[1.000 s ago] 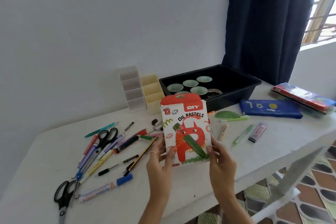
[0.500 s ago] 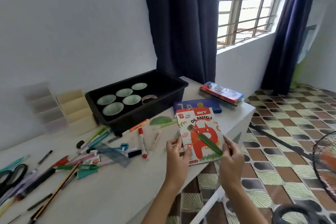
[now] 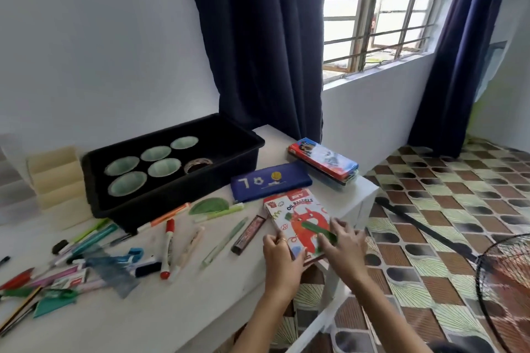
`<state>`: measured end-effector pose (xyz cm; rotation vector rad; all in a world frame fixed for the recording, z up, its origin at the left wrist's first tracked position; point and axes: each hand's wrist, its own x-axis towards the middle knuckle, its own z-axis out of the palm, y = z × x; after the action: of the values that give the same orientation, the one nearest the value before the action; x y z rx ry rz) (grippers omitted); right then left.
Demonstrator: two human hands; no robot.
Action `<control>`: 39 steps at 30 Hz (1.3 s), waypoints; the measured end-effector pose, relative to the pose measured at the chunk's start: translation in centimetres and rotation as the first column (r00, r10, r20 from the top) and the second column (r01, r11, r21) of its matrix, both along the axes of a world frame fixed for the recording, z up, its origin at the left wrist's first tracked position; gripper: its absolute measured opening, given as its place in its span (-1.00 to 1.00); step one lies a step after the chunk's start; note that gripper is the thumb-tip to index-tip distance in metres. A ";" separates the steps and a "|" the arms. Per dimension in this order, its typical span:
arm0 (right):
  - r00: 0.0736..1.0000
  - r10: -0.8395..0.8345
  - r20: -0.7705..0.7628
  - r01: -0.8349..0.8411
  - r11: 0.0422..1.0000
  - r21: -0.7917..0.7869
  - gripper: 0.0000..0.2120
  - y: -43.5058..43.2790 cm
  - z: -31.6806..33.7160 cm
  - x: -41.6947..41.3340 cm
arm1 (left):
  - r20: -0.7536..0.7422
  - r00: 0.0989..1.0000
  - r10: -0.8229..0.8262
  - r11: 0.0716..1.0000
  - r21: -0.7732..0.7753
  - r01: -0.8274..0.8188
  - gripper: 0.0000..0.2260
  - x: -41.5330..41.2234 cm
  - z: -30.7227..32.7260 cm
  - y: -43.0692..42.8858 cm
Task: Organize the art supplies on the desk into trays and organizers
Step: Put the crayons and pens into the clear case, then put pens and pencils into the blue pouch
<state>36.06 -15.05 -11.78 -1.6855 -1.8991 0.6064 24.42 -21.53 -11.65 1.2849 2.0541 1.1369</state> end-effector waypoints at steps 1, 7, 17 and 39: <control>0.996 0.022 0.081 -0.024 0.999 0.024 -0.50 0.3 0.3 -0.2 | -0.012 1.000 0.018 1.000 -0.011 -0.018 -0.52 0.1 0.0 0.5; 0.984 0.088 0.153 -0.118 0.973 0.200 -0.61 3.6 0.2 -1.2 | 0.038 0.986 0.162 0.987 -0.014 -0.161 -0.59 0.7 0.3 3.7; 0.951 0.238 0.197 -0.278 0.938 0.207 -0.26 6.4 -1.4 -1.1 | 0.056 0.954 0.295 0.953 0.059 -0.298 -0.53 2.2 0.5 7.3; 0.982 0.184 0.046 -0.189 0.943 0.275 -0.59 9.4 -1.7 -2.5 | 0.098 0.970 0.223 0.974 0.023 -0.227 -0.64 0.5 0.3 10.4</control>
<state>33.60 -5.66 -13.49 -1.3499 -2.0648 0.3711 24.88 -11.12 -11.35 1.0101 2.1585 1.3104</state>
